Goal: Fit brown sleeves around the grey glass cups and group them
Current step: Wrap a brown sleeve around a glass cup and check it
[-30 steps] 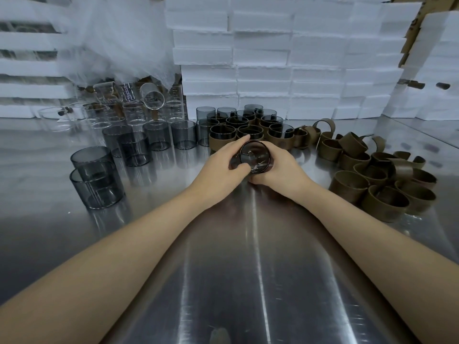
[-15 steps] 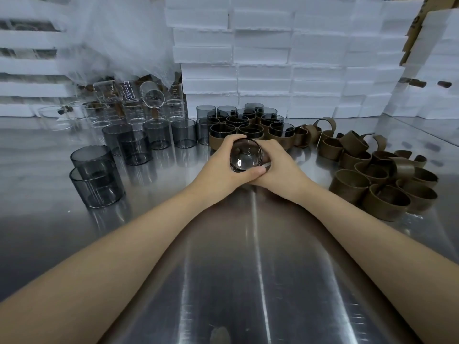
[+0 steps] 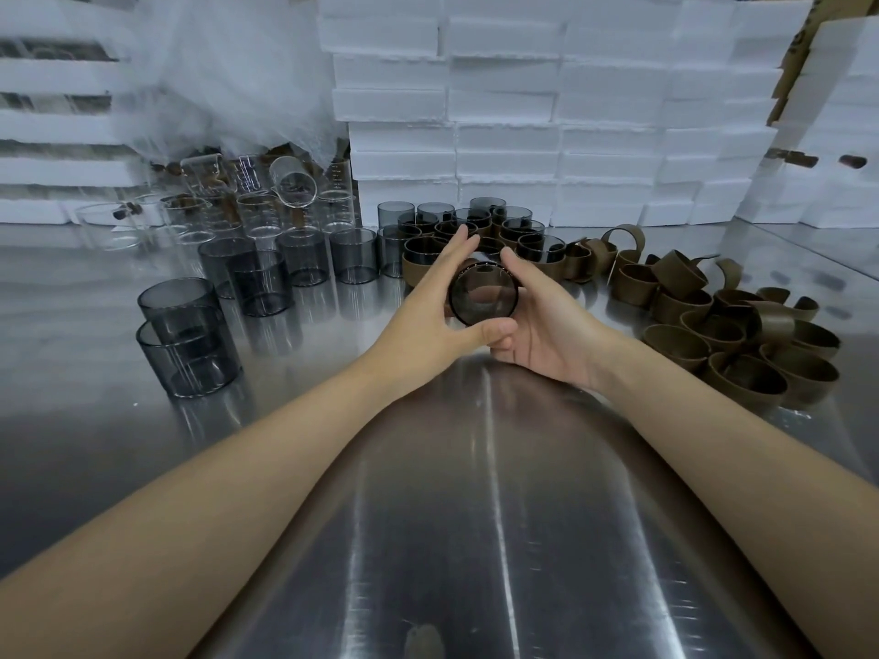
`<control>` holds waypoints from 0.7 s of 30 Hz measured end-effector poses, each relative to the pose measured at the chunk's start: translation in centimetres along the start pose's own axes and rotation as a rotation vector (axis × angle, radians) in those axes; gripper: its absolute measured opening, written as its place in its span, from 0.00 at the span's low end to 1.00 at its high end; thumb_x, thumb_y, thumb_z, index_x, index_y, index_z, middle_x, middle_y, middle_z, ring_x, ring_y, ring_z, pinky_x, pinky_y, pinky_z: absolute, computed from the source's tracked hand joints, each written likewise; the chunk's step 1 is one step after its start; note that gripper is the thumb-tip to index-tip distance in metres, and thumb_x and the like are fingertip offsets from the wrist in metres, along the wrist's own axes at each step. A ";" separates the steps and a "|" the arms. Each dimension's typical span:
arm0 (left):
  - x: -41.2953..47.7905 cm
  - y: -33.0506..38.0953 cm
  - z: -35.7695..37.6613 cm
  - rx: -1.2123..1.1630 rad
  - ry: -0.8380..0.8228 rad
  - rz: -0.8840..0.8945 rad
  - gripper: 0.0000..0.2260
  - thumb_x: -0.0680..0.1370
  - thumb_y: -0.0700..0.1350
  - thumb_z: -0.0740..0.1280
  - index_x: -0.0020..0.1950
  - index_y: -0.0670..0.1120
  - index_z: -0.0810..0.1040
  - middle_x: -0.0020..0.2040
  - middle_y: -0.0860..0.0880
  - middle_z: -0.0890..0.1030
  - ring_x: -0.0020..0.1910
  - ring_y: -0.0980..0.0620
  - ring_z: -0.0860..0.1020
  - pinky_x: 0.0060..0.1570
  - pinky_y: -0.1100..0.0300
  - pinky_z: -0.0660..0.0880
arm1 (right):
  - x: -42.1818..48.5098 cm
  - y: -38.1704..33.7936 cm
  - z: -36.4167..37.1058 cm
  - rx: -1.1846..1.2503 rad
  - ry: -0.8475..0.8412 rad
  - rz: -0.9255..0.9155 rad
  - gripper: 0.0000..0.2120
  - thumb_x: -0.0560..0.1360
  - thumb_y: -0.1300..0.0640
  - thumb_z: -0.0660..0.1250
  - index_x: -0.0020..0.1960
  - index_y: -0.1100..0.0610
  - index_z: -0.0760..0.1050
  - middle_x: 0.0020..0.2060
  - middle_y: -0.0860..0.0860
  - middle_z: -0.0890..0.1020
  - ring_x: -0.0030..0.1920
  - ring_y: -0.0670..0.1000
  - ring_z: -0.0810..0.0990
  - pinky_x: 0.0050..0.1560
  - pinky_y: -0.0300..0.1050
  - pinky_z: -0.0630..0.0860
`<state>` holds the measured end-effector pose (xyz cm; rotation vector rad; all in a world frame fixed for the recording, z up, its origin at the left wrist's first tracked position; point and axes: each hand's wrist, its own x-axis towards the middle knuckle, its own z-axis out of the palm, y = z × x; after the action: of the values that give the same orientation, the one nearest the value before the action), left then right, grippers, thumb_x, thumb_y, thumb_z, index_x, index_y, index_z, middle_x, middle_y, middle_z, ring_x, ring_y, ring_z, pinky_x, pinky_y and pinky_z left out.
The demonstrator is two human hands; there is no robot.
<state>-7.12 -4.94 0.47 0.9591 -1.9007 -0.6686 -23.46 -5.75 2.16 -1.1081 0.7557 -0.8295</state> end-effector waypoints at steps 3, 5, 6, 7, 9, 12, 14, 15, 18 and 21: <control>-0.1 0.1 0.1 0.009 0.048 0.022 0.35 0.74 0.47 0.74 0.77 0.50 0.62 0.79 0.56 0.59 0.75 0.64 0.57 0.72 0.72 0.55 | 0.1 0.0 -0.2 0.036 0.014 0.044 0.25 0.76 0.35 0.59 0.51 0.58 0.73 0.25 0.49 0.71 0.25 0.46 0.70 0.29 0.37 0.69; -0.1 0.3 0.1 -0.028 0.061 -0.001 0.33 0.75 0.46 0.74 0.77 0.50 0.64 0.76 0.55 0.66 0.73 0.62 0.64 0.72 0.67 0.60 | 0.1 0.0 -0.2 0.042 0.003 0.057 0.24 0.76 0.35 0.59 0.50 0.58 0.73 0.26 0.49 0.71 0.25 0.46 0.70 0.30 0.37 0.68; -0.1 0.3 0.1 -0.044 0.067 -0.010 0.32 0.75 0.45 0.73 0.76 0.50 0.65 0.74 0.54 0.69 0.72 0.62 0.66 0.70 0.69 0.62 | 0.1 -0.1 -0.2 0.046 -0.015 0.062 0.24 0.77 0.36 0.59 0.47 0.57 0.74 0.26 0.49 0.72 0.25 0.46 0.70 0.31 0.37 0.67; -0.1 0.4 0.0 -0.048 0.070 -0.017 0.30 0.76 0.45 0.72 0.76 0.50 0.66 0.73 0.54 0.70 0.70 0.62 0.68 0.68 0.72 0.63 | 0.1 -0.1 -0.3 0.048 -0.035 0.066 0.24 0.77 0.36 0.58 0.44 0.57 0.75 0.28 0.50 0.74 0.25 0.46 0.70 0.32 0.38 0.66; -0.1 0.5 -0.1 -0.043 0.061 -0.025 0.27 0.78 0.46 0.69 0.76 0.49 0.66 0.72 0.53 0.72 0.68 0.64 0.70 0.66 0.73 0.64 | 0.1 -0.1 -0.5 0.037 -0.062 0.071 0.26 0.77 0.37 0.57 0.42 0.57 0.80 0.33 0.55 0.77 0.26 0.46 0.70 0.33 0.38 0.66; -0.1 0.7 -0.1 -0.050 0.061 -0.023 0.21 0.82 0.48 0.63 0.75 0.48 0.68 0.70 0.54 0.73 0.62 0.73 0.71 0.62 0.76 0.64 | 0.1 -0.2 -0.6 0.045 -0.078 0.100 0.25 0.76 0.37 0.58 0.46 0.59 0.80 0.37 0.59 0.80 0.26 0.46 0.69 0.32 0.38 0.68; -0.2 0.7 -0.1 -0.056 0.087 -0.025 0.19 0.83 0.49 0.58 0.74 0.47 0.69 0.70 0.53 0.73 0.65 0.67 0.71 0.66 0.72 0.65 | 0.2 -0.2 -0.6 0.068 -0.080 0.132 0.26 0.75 0.37 0.60 0.52 0.60 0.75 0.37 0.60 0.80 0.25 0.47 0.69 0.31 0.38 0.69; -0.3 0.7 -0.1 -0.053 0.099 -0.026 0.19 0.84 0.50 0.55 0.74 0.46 0.70 0.71 0.52 0.73 0.68 0.63 0.70 0.69 0.69 0.64 | 0.2 -0.2 -0.7 0.083 -0.079 0.147 0.26 0.74 0.37 0.61 0.54 0.60 0.72 0.37 0.60 0.79 0.25 0.47 0.69 0.30 0.38 0.69; -0.3 0.5 -0.1 -0.069 0.077 -0.062 0.20 0.84 0.51 0.54 0.75 0.48 0.68 0.70 0.53 0.74 0.70 0.59 0.70 0.69 0.69 0.64 | 0.3 -0.1 -0.8 0.145 -0.085 0.175 0.25 0.75 0.37 0.61 0.56 0.59 0.69 0.37 0.60 0.78 0.24 0.46 0.68 0.29 0.36 0.69; -0.1 0.3 0.1 -0.051 0.004 -0.093 0.25 0.81 0.50 0.65 0.77 0.53 0.64 0.68 0.57 0.74 0.65 0.65 0.72 0.61 0.77 0.65 | 0.2 -0.2 -1.1 0.251 -0.102 0.205 0.25 0.77 0.37 0.58 0.49 0.60 0.75 0.33 0.55 0.76 0.24 0.45 0.67 0.27 0.35 0.68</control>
<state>-7.25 -4.66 0.57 1.0202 -1.8357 -0.7657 -24.32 -6.42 2.00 -0.8270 0.6477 -0.6678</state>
